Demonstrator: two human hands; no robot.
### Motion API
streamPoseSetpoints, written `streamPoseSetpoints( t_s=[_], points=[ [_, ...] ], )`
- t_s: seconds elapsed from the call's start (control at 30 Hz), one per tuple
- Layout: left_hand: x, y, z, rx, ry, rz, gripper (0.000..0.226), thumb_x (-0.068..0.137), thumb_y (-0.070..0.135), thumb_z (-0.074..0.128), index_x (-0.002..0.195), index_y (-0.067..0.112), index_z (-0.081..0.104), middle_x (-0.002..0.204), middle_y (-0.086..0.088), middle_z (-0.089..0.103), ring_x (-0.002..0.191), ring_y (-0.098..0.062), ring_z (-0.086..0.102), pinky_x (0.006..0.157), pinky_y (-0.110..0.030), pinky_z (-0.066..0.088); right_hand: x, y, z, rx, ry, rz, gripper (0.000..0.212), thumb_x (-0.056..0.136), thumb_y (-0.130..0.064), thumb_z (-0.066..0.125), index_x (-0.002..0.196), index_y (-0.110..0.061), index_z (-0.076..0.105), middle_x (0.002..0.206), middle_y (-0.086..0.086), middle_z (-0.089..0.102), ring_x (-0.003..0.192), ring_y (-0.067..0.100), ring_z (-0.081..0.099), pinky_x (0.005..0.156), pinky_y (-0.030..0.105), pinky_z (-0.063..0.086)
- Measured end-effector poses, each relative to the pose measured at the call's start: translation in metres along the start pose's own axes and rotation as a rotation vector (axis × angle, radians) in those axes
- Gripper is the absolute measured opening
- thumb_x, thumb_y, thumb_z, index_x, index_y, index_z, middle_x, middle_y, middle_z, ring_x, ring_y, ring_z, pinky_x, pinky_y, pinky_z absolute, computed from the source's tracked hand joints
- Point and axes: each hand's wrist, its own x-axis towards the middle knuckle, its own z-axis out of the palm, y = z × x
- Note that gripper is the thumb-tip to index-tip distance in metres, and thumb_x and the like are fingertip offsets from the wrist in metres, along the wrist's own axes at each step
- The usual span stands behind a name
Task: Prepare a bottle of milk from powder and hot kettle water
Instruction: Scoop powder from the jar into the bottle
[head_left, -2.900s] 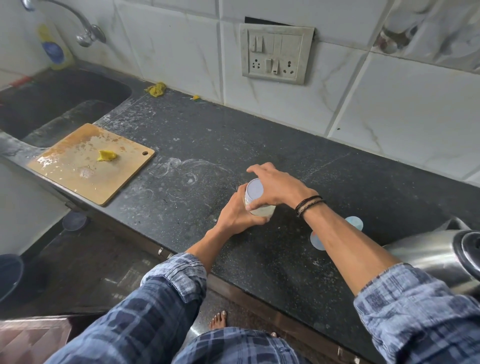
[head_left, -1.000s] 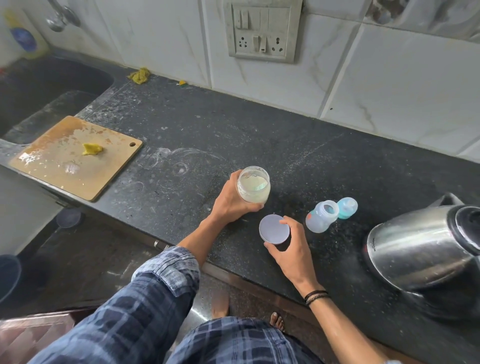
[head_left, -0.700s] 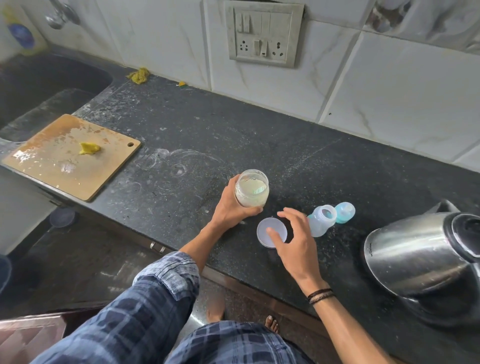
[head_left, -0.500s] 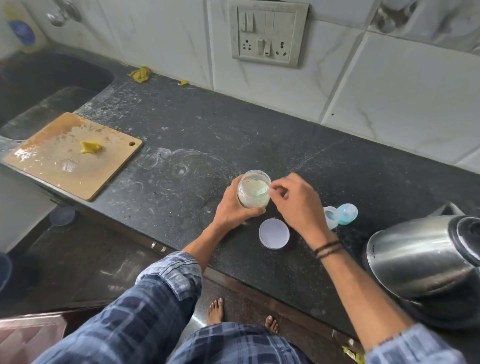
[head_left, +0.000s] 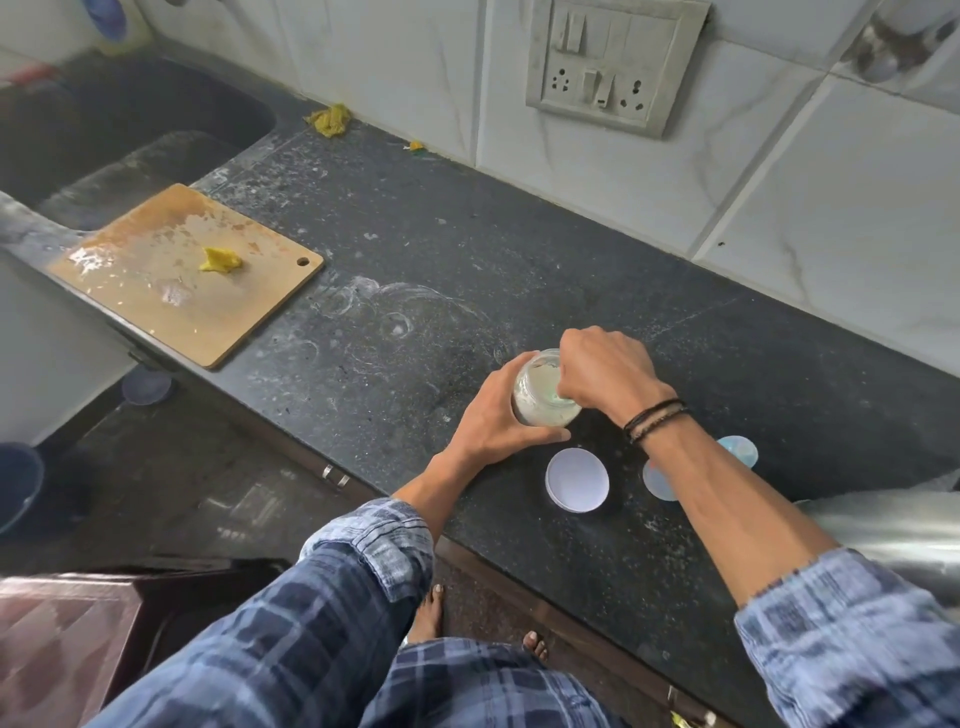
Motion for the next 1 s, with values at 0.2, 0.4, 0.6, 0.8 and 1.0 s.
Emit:
streamPoseSetpoints(
  t_s=[0.2, 0.4, 0.6, 0.8, 1.0],
  points=[
    [-0.001, -0.003, 0.000, 0.033, -0.002, 0.035, 0.112, 0.064, 0.056, 0.096, 0.155, 0.032, 0.037, 0.151, 0.012, 0.048, 0.135, -0.008, 0.043, 0.115, -0.032, 0.037, -0.002, 0.002, 0.005, -0.012, -0.008, 0.038, 0.033, 0.088, -0.022, 0.076, 0.117, -0.012, 0.065, 0.116, 0.015, 0.073, 0.107, 0.038, 0.071, 0.072, 0.036, 0.040],
    [-0.002, -0.005, 0.001, 0.053, -0.003, 0.071, 0.113, 0.063, 0.065, 0.092, 0.155, 0.038, 0.032, 0.151, 0.026, 0.041, 0.135, 0.002, 0.037, 0.111, -0.014, 0.026, -0.009, 0.005, 0.007, 0.029, 0.061, 0.023, 0.020, 0.089, -0.012, 0.067, 0.109, -0.013, 0.068, 0.113, 0.014, 0.072, 0.103, 0.039, 0.070, 0.070, 0.036, 0.040],
    [-0.001, -0.006, 0.001, 0.070, 0.006, 0.087, 0.113, 0.062, 0.068, 0.091, 0.154, 0.043, 0.030, 0.147, 0.039, 0.034, 0.135, 0.007, 0.034, 0.108, -0.010, 0.024, -0.022, 0.017, 0.003, 0.087, 0.250, -0.106, 0.016, 0.097, -0.017, 0.060, 0.102, -0.018, 0.075, 0.106, 0.004, 0.068, 0.095, 0.034, 0.068, 0.068, 0.035, 0.040],
    [-0.001, -0.007, 0.002, 0.085, -0.010, 0.117, 0.115, 0.062, 0.066, 0.092, 0.156, 0.037, 0.032, 0.154, 0.022, 0.039, 0.139, -0.003, 0.035, 0.111, -0.015, 0.025, -0.031, 0.018, 0.007, -0.083, 0.222, -0.202, 0.013, 0.099, -0.018, 0.060, 0.095, -0.011, 0.071, 0.094, 0.004, 0.064, 0.088, 0.029, 0.069, 0.061, 0.034, 0.037],
    [-0.001, -0.008, 0.003, 0.100, -0.009, 0.147, 0.115, 0.062, 0.067, 0.091, 0.156, 0.036, 0.032, 0.150, 0.027, 0.037, 0.138, -0.003, 0.035, 0.111, -0.011, 0.022, -0.032, 0.012, 0.013, -0.030, 0.180, -0.125, 0.011, 0.093, -0.017, 0.062, 0.098, -0.011, 0.070, 0.101, 0.011, 0.074, 0.094, 0.036, 0.072, 0.065, 0.034, 0.037]
  ],
)
